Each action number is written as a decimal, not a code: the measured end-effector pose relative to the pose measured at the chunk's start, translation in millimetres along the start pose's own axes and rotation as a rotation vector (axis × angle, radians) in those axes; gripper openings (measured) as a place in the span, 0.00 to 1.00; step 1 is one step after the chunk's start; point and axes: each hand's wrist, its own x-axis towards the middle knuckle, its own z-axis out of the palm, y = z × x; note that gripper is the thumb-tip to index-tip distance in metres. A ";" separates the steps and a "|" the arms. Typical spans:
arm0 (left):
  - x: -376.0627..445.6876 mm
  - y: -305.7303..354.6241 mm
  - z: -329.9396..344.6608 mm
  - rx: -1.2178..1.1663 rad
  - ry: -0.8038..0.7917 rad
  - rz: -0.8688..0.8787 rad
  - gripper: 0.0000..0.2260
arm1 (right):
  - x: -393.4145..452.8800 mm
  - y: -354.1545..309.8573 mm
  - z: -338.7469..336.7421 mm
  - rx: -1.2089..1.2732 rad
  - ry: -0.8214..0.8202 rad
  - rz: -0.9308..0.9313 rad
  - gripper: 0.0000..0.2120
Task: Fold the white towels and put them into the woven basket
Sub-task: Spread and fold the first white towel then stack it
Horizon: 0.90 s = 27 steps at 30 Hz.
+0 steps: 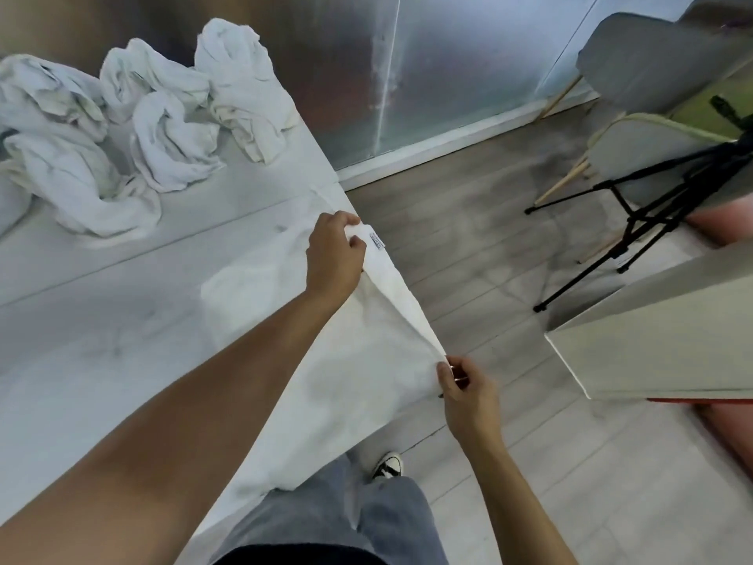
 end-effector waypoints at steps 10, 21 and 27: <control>-113.1 -106.2 -13.7 0.269 -0.168 -0.163 0.24 | 81.8 68.0 5.7 -0.307 -0.145 0.132 0.07; -280.0 -160.7 -27.8 0.222 0.135 -0.782 0.23 | 95.1 74.4 0.9 -0.341 -0.276 0.146 0.08; -290.6 -156.4 -18.5 -0.045 0.224 -0.970 0.09 | 99.9 76.2 -3.9 -0.393 -0.354 0.128 0.09</control>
